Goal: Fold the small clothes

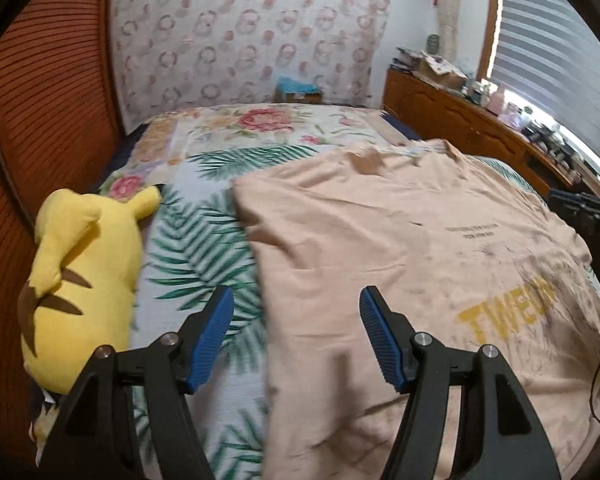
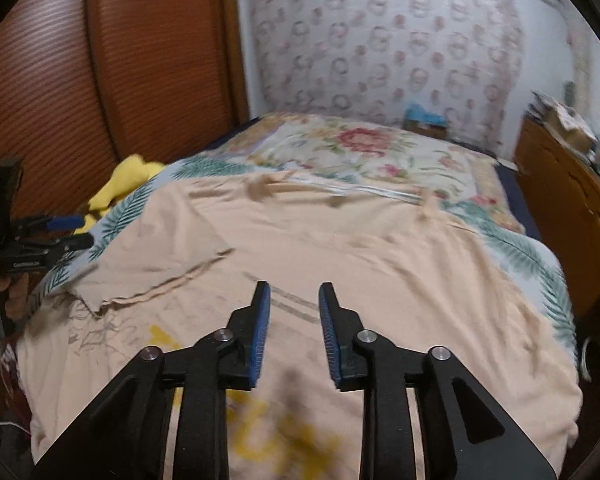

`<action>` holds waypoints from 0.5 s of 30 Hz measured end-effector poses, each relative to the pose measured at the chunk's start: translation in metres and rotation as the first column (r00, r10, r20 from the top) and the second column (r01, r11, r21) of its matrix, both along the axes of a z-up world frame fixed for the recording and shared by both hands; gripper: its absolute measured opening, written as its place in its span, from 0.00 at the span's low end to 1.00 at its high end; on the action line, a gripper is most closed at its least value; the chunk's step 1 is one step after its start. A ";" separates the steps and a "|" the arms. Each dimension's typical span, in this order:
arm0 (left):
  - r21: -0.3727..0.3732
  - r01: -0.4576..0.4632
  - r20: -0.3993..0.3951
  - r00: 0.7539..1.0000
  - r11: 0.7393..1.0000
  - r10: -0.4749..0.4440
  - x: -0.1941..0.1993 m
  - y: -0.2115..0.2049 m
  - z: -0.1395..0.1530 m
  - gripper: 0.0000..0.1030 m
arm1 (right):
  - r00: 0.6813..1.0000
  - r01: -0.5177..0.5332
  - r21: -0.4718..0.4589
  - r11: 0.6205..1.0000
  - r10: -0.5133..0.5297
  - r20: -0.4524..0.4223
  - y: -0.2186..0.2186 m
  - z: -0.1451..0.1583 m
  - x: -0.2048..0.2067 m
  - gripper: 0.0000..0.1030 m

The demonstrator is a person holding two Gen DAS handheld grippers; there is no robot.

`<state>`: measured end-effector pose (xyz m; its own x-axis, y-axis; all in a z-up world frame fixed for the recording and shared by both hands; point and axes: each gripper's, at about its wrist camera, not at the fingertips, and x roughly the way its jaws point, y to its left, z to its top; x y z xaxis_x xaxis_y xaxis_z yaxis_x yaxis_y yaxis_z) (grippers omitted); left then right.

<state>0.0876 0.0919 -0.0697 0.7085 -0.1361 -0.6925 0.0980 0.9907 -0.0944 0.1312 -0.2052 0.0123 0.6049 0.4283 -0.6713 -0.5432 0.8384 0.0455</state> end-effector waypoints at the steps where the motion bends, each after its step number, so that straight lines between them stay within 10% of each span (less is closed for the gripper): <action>1: 0.006 0.012 -0.006 1.000 1.000 -0.012 0.002 -0.006 -0.001 0.63 | 1.000 0.025 0.002 1.000 -0.025 0.006 -0.012 0.001 -0.001 0.30; 7: 0.017 0.062 -0.024 0.998 0.998 -0.062 0.004 -0.032 -0.003 0.63 | 0.989 0.149 0.030 0.988 -0.149 0.009 -0.080 0.003 -0.009 0.62; 15: 0.001 0.123 -0.032 0.992 0.992 -0.123 0.006 -0.066 -0.003 0.63 | 0.953 0.304 0.020 0.952 -0.304 -0.003 -0.161 -0.007 -0.030 0.63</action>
